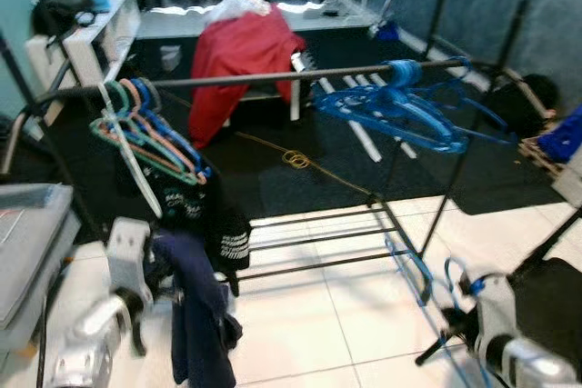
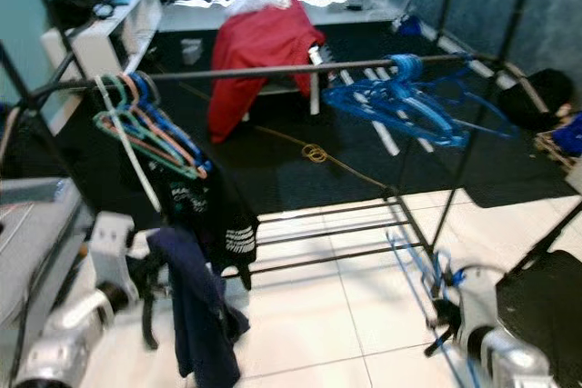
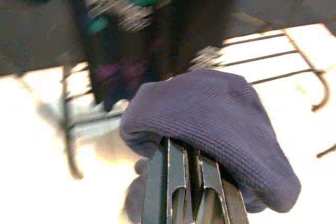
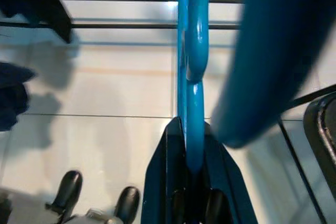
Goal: Hang hanger
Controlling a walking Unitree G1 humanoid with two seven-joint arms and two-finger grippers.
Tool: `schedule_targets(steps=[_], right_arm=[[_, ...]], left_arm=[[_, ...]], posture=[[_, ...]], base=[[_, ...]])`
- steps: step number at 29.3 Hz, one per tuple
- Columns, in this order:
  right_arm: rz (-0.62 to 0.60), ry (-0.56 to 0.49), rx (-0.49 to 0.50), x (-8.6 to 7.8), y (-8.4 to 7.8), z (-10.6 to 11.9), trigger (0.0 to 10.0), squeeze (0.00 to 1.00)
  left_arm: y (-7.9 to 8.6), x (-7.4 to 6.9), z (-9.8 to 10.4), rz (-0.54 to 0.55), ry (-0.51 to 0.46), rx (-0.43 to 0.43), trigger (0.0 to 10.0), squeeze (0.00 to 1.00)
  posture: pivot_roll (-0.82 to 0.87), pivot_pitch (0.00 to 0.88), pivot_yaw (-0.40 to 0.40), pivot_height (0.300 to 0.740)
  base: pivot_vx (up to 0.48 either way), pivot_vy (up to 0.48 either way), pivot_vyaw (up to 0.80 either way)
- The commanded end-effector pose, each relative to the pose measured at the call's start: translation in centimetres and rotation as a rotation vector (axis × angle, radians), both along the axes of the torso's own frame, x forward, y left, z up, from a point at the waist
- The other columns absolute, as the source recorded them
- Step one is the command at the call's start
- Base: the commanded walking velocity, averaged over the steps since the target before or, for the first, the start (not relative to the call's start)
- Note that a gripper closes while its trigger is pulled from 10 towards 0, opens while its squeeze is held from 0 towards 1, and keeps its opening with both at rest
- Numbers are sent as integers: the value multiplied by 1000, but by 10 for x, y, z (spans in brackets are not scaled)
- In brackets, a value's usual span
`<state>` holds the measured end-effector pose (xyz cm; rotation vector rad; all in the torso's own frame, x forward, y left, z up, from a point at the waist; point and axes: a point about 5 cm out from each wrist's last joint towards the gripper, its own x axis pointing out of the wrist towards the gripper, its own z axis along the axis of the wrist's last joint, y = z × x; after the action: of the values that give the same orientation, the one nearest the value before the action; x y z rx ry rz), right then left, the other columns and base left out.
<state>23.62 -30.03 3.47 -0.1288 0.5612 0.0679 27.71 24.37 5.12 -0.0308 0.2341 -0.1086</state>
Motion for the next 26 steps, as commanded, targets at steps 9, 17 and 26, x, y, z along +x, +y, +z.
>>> schedule_targets(steps=[9,17,26], right_arm=[[-164,-65,143,-34,0,-29,10000,0],[-157,-83,172,-31,1,-34,10000,0],[-153,-81,172,-32,1,-38,10000,0]], left_arm=[[-6,-47,-45,162,101,-11,10000,0],[-11,-44,-47,165,87,-33,10000,0],[-19,-43,-48,196,86,2,10000,0]], posture=[[-27,84,-3,740],[-4,75,-17,740],[-3,62,-30,740]], base=[[0,0,763],[0,0,763],[0,0,763]])
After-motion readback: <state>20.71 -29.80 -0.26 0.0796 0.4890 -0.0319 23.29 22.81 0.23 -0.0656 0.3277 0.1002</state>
